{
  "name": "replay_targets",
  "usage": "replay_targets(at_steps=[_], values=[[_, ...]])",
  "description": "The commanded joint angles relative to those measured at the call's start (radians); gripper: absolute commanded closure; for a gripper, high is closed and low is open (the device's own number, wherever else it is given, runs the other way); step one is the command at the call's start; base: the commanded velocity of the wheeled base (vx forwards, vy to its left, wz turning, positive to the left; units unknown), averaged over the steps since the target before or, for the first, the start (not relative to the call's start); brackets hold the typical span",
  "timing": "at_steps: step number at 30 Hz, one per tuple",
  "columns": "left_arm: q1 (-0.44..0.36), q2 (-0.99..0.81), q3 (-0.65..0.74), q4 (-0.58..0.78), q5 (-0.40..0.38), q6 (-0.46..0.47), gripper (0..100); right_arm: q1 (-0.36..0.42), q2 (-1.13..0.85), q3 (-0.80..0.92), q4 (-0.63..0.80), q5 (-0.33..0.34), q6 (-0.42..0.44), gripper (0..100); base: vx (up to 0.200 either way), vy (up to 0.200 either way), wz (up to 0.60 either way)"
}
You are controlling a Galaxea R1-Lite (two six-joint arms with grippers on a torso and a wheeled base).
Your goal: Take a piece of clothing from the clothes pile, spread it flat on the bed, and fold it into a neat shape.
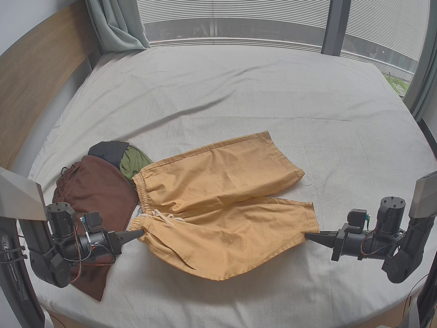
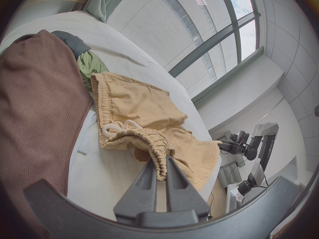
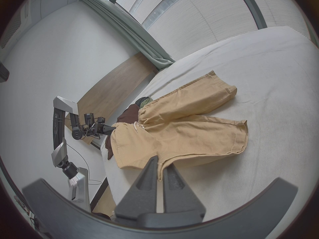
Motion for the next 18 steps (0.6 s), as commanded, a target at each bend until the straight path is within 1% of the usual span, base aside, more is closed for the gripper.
replay_targets(at_steps=[1,13,18], values=[[-0.002,-0.027,-0.007,-0.001,0.000,-0.011,100,0.005,-0.044,-0.002,0.000,0.000,0.010,100,0.000,0.000,0.00],[0.003,-0.029,-0.023,-0.001,0.005,-0.019,100,0.008,-0.099,-0.002,0.000,-0.001,0.013,100,0.000,0.000,0.00],[0.011,-0.030,-0.035,-0.001,0.005,-0.019,100,0.009,-0.136,-0.005,0.000,-0.001,0.036,100,0.000,0.000,0.00]])
